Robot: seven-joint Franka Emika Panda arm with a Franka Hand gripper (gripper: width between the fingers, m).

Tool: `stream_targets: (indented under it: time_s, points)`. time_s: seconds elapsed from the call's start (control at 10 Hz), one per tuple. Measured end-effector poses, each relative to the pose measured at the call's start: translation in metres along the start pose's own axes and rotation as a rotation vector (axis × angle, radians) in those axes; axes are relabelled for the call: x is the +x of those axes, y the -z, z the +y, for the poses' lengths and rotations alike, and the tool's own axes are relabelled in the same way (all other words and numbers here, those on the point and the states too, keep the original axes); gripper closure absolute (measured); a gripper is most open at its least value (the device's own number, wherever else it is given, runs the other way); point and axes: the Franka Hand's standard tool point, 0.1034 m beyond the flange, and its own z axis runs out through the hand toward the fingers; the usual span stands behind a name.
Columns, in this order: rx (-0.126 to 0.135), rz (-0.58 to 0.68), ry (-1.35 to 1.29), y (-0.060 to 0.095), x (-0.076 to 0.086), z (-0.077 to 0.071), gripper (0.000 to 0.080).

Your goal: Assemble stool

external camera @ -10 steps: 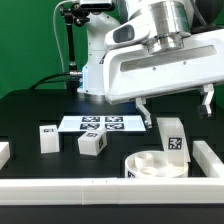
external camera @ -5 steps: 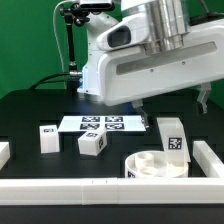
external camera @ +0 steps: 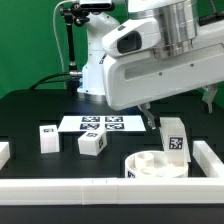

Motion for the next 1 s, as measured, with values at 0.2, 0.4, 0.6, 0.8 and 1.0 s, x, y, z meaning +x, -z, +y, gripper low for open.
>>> stream_targets:
  time_s: [0.2,0.4,0.6,0.8,1.0]
  points:
    - [-0.022,0.006,0.122,0.0015,0.0022,0.0017,0.0150]
    - [-0.040,0.012,0.176,0.0015,0.0041,0.0009,0.0150]
    - [-0.044,0.008,0.273,0.0008,0.0038,0.0022,0.0150]
    - [-0.047,0.004,0.426,0.0000,0.0037,0.0026,0.0150]
    - [-0.077,0.015,0.657,-0.0014,0.0064,0.0028,0.0150]
